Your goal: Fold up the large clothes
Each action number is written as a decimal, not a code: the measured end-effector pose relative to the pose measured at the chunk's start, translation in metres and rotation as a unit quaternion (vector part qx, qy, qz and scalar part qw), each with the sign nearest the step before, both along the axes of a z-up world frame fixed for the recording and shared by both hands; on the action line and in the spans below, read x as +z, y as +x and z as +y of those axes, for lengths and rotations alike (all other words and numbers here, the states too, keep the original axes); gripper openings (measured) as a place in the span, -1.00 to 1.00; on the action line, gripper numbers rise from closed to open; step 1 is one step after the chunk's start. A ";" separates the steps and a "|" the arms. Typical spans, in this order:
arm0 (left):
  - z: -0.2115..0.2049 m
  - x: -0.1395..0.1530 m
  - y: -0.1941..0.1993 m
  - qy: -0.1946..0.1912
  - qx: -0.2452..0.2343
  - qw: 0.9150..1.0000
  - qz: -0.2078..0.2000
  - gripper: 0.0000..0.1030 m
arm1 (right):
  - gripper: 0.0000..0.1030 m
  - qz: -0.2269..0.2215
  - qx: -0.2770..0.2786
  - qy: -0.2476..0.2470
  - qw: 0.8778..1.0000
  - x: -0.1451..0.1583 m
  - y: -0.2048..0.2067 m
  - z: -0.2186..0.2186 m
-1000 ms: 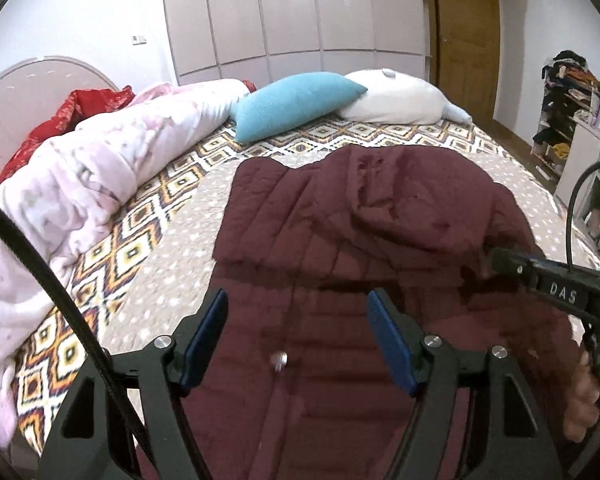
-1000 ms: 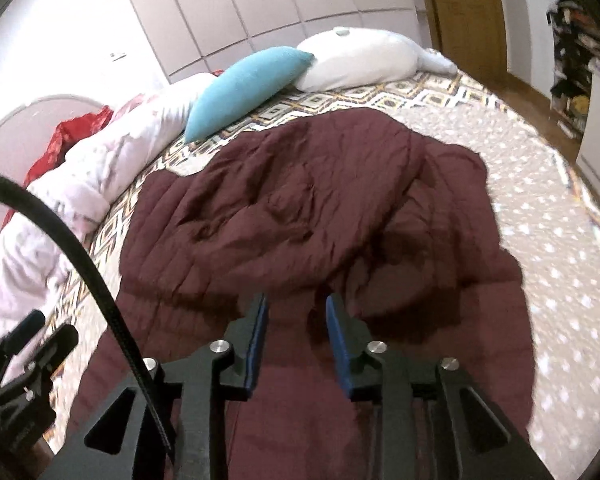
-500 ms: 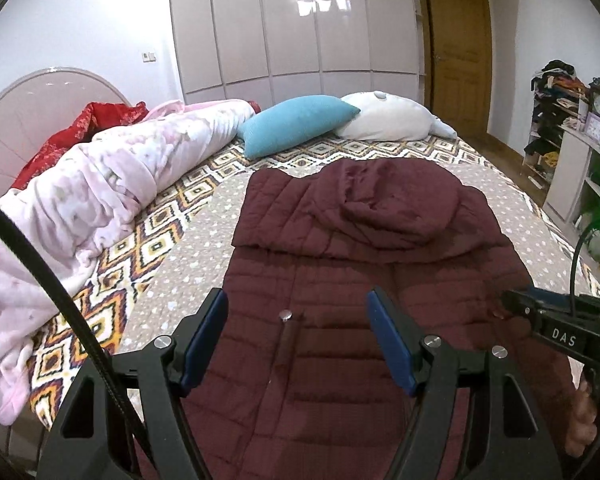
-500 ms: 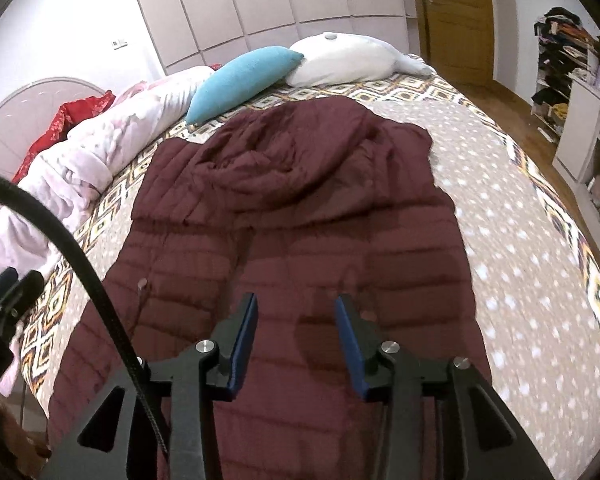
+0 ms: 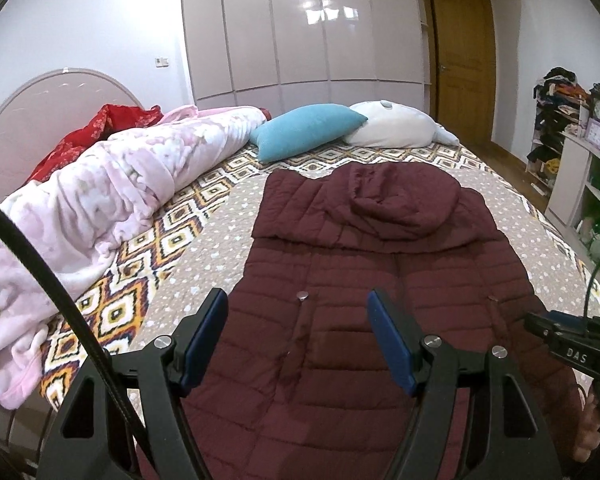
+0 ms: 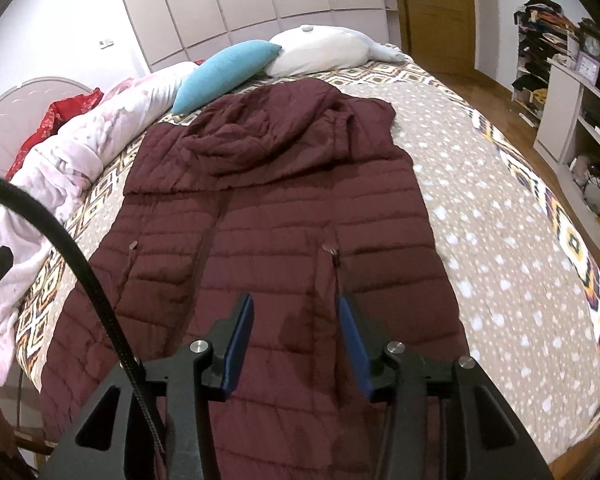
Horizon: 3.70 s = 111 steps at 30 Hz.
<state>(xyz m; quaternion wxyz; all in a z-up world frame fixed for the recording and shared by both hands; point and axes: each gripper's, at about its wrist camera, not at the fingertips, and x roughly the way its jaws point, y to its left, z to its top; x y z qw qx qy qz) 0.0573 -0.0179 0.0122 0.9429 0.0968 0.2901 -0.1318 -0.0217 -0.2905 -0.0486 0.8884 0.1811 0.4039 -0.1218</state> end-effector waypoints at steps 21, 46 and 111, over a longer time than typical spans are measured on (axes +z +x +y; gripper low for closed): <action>0.137 -0.048 0.029 0.012 0.122 0.990 0.068 0.38 | 0.01 0.011 -0.053 0.024 0.998 -0.023 -0.065 -0.013; 0.224 -0.138 0.054 -0.100 0.036 0.959 0.263 0.38 | 0.17 0.020 -0.128 0.107 0.986 -0.061 -0.154 -0.082; 0.099 -0.078 0.215 -0.087 0.076 0.965 0.234 -0.61 | -0.56 0.026 -0.074 0.179 0.981 -0.018 0.037 -0.122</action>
